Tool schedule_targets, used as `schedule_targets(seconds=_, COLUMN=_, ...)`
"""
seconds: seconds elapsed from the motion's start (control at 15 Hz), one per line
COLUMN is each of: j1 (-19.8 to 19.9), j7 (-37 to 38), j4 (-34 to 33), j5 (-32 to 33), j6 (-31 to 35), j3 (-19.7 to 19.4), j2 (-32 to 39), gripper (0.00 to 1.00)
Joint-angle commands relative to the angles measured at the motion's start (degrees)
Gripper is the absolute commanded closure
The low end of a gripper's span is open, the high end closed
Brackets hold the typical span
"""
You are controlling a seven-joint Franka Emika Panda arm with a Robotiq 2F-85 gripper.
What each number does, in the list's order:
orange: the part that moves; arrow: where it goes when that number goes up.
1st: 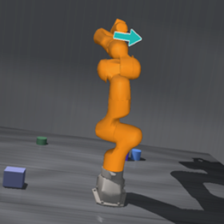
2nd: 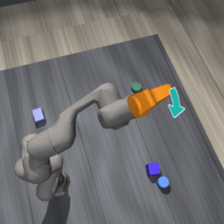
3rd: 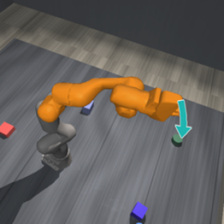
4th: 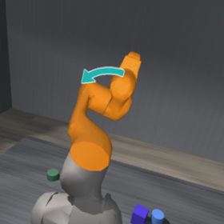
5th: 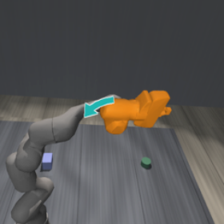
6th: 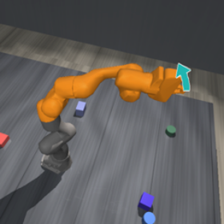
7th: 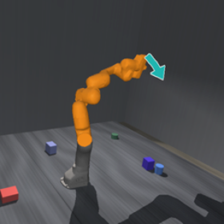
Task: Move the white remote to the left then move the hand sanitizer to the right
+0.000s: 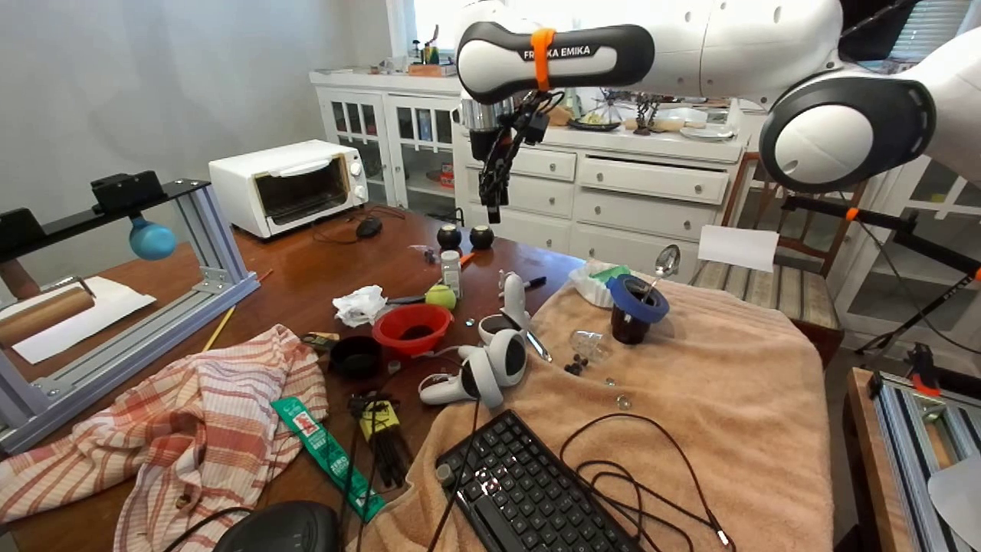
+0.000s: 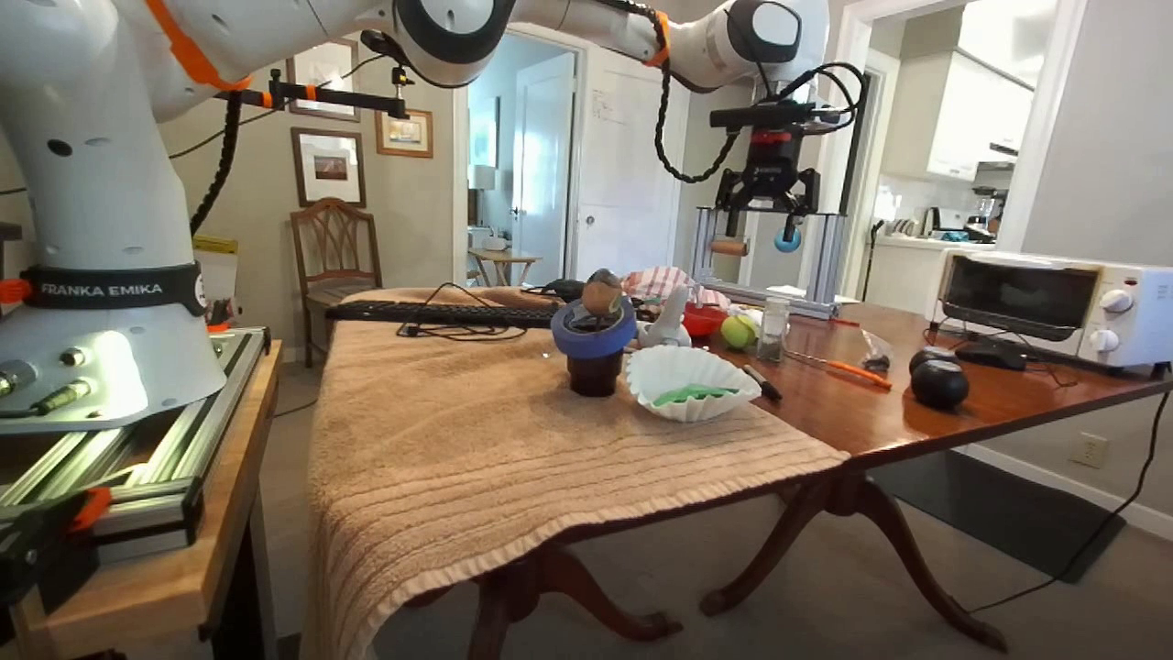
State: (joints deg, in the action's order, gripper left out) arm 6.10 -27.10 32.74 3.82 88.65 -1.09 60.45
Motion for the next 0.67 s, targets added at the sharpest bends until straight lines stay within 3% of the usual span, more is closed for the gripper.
schedule_targets(seconds=0.0, j1=-1.55, j7=-2.31, j4=-0.16, j5=3.73, j6=2.73, j3=-1.97, j2=1.18, gripper=0.0)
schedule_targets(seconds=0.2, j1=-2.53, j7=-5.14, j4=-0.48, j5=6.13, j6=8.23, j3=-1.94, j2=3.69, gripper=0.0)
schedule_targets(seconds=0.6, j1=-1.89, j7=-10.07, j4=-1.4, j5=4.31, j6=17.74, j3=0.89, j2=8.7, gripper=0.0)
